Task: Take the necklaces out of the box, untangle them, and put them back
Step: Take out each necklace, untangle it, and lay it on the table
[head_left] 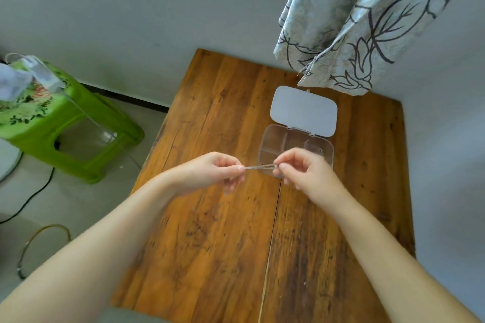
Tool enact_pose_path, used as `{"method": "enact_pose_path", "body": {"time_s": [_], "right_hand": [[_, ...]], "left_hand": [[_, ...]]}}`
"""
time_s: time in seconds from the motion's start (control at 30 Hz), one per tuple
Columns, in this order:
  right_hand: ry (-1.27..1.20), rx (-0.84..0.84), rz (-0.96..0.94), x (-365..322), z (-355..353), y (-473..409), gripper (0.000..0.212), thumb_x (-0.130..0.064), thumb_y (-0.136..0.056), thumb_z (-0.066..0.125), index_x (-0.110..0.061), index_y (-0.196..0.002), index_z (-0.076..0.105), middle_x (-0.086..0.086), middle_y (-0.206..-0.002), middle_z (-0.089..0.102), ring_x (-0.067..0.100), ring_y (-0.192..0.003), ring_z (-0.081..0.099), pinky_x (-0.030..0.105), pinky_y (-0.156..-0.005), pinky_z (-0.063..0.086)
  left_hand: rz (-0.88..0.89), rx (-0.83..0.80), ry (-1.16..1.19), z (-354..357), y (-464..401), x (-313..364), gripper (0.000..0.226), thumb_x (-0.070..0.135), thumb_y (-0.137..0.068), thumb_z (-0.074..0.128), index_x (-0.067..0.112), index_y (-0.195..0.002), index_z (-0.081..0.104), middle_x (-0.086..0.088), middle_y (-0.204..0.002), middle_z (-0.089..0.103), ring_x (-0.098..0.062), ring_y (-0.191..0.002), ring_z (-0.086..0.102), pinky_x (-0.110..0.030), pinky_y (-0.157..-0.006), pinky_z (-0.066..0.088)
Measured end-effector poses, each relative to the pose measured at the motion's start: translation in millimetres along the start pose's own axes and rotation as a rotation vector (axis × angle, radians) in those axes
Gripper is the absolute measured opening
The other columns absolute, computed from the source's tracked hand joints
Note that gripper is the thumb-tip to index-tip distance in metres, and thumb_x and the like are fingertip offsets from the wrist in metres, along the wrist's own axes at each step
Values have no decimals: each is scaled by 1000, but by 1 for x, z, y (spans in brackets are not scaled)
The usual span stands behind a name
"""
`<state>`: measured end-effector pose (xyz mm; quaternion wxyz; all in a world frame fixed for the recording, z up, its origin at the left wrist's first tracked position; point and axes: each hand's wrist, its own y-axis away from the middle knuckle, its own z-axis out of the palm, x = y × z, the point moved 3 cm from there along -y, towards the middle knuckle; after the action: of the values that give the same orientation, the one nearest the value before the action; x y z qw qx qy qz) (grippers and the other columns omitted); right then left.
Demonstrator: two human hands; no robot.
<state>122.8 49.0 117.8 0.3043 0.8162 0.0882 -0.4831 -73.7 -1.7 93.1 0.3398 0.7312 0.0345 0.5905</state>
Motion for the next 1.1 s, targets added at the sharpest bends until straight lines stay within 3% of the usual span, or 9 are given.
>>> {"method": "enact_pose_path", "body": {"time_s": [0.13, 0.33, 0.63, 0.77, 0.87, 1.1], "right_hand": [[-161, 36, 209, 35, 52, 17, 13, -6, -92, 53, -11, -95, 65, 0, -86, 73, 3, -54, 56, 13, -46, 40], [-338, 9, 593, 72, 146, 49, 12, -16, -94, 54, -17, -98, 65, -4, -94, 73, 4, -60, 63, 14, -49, 46], [-594, 62, 873, 68, 226, 59, 6, -22, -93, 57, -18, -94, 62, -3, -94, 74, 9, -60, 61, 16, -51, 44], [-629, 81, 954, 64, 242, 61, 5, -22, -93, 58, -20, -88, 60, 0, -94, 72, 9, -57, 57, 14, -46, 43], [-604, 70, 1006, 62, 252, 65, 8, -24, -92, 59, -19, -86, 60, 0, -90, 72, 7, -49, 53, 12, -42, 41], [-537, 86, 1038, 65, 263, 69, 15, -26, -93, 58, -14, -85, 62, 0, -79, 72, 7, -43, 52, 11, -40, 39]], "left_hand": [[-194, -170, -169, -27, -2, -31, 27, 29, -95, 48, 10, -89, 66, -4, -63, 47, -12, -59, 48, -22, -72, 43], [-327, -319, -635, -47, -32, -61, 25, 36, -89, 56, 17, -75, 66, 4, -57, 51, -11, -58, 49, -23, -61, 39], [-166, -310, -846, -46, -59, -83, 26, 29, -92, 50, 12, -77, 63, 3, -65, 53, -16, -62, 52, -26, -57, 44], [-79, -314, -1025, -44, -55, -92, 28, 30, -93, 49, 9, -78, 61, -4, -78, 61, -25, -73, 56, -33, -61, 46], [-33, -302, -1191, -41, -51, -98, 31, 30, -95, 44, 9, -74, 53, 0, -63, 49, -21, -63, 48, -28, -52, 35], [174, -230, -1377, -45, -43, -109, 31, 35, -96, 42, 9, -99, 59, -6, -88, 62, -24, -77, 57, -34, -65, 48]]}}
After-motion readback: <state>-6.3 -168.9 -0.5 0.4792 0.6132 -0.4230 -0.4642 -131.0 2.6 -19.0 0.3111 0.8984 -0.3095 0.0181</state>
